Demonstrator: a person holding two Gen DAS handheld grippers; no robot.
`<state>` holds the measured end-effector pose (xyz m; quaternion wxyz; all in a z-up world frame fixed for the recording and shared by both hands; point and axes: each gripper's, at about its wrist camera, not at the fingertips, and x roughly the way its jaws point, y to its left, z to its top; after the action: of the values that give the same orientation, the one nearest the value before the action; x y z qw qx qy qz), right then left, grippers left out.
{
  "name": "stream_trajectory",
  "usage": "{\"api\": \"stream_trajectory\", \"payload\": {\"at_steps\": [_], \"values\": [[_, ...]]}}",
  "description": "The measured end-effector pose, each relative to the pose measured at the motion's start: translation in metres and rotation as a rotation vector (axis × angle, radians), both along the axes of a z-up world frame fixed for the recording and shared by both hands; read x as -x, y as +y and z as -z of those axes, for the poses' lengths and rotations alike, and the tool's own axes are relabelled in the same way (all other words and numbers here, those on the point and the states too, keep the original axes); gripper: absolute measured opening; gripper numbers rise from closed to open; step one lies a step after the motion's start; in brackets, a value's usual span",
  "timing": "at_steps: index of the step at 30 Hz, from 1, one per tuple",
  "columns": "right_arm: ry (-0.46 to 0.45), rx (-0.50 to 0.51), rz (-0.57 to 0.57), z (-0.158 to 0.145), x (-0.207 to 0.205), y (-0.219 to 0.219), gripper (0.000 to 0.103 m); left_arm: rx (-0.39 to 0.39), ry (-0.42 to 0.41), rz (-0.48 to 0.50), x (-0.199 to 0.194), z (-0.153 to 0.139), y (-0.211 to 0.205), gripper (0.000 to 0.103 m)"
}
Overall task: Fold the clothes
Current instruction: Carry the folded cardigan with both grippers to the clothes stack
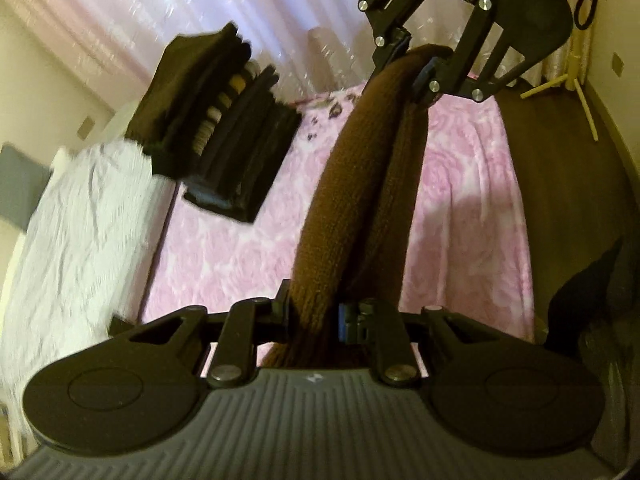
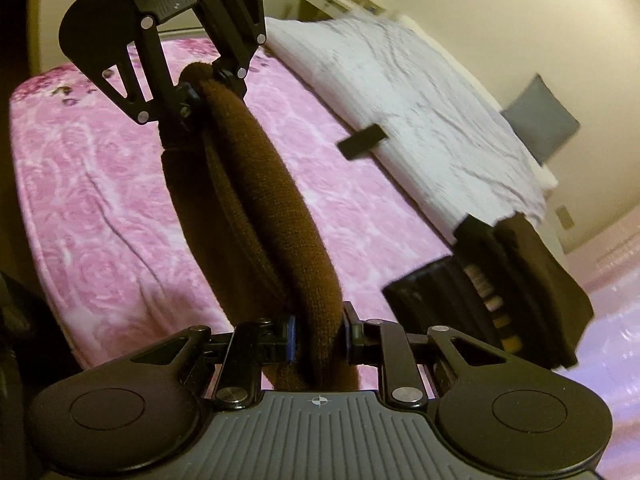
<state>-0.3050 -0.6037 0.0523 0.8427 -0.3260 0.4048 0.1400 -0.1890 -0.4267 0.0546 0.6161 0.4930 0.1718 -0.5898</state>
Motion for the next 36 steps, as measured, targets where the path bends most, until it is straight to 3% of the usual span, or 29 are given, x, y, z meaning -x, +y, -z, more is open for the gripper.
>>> {"api": "stream_trajectory", "payload": {"at_steps": [12,19,23,31,33,36], "values": [[0.015,0.032,0.117,-0.003,-0.014,-0.006,0.020,0.031,0.005,0.114,-0.024,0.004,-0.026,0.018],[-0.005,0.025,0.104,-0.026,-0.044,-0.047,0.020,0.079,-0.066,0.130,-0.052,-0.027,-0.076,0.018],[-0.101,0.032,0.088,-0.070,-0.075,-0.100,0.020,0.168,-0.145,0.087,-0.083,-0.074,-0.134,0.018],[-0.369,0.121,0.006,-0.148,-0.180,-0.262,0.020,0.336,-0.358,-0.069,-0.160,-0.161,-0.309,0.018],[-0.441,0.154,0.008,-0.164,-0.217,-0.305,0.020,0.375,-0.437,-0.095,-0.183,-0.174,-0.355,0.018],[-0.538,0.231,0.000,-0.172,-0.258,-0.349,0.020,0.403,-0.569,-0.110,-0.211,-0.168,-0.411,0.018]]}}
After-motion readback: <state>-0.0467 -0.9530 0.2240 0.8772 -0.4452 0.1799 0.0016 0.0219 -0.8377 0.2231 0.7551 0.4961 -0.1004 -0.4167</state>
